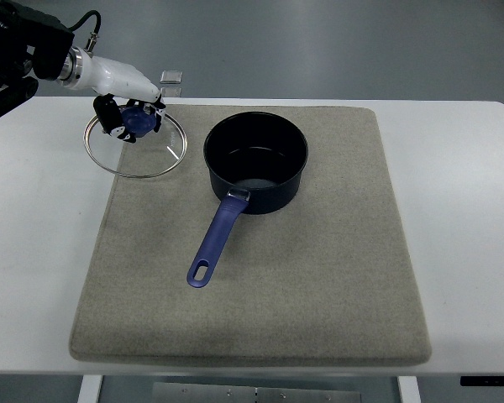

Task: Open pot lid and place left with left hand
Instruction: 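Lower the glass lid onto the pad beside the saucepan and release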

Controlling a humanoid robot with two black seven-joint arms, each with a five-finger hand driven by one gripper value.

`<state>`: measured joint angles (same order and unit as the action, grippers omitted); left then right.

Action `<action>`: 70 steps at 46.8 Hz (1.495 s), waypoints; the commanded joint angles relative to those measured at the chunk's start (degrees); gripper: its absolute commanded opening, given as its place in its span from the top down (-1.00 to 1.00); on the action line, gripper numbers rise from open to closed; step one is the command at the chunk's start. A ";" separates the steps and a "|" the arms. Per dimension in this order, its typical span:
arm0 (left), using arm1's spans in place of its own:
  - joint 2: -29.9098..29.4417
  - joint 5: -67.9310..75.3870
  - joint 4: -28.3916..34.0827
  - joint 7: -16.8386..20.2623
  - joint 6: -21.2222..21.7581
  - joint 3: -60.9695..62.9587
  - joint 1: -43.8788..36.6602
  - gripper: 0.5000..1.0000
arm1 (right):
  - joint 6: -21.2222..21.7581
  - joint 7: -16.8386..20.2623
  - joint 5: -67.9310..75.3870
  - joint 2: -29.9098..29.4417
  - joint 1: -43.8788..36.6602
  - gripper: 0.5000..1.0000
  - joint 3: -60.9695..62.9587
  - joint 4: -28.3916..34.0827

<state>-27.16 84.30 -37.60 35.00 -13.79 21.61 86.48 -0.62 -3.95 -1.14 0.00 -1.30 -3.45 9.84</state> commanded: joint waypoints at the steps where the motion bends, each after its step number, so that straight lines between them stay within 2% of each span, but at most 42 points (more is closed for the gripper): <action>1: -0.08 -0.27 -0.71 0.00 0.16 -0.07 -0.17 1.00 | 0.01 0.00 0.00 0.00 -0.02 -0.67 0.02 0.00; 9: -0.26 -4.49 -2.91 0.00 2.18 0.01 -1.67 1.00 | 0.01 0.00 0.00 0.00 0.07 -0.67 -0.07 0.00; 31: -1.40 -6.51 -2.83 0.00 9.30 0.01 -5.80 1.00 | 0.01 0.00 0.00 0.00 -0.02 -0.67 0.02 0.00; 70: -0.87 -9.15 -2.91 0.00 9.83 0.01 -8.79 1.00 | 0.01 0.00 0.00 0.00 -0.02 -0.67 0.02 0.00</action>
<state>-28.13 75.13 -40.54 35.00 -4.01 21.61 77.74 -0.61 -3.96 -1.14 0.00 -1.29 -3.49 9.84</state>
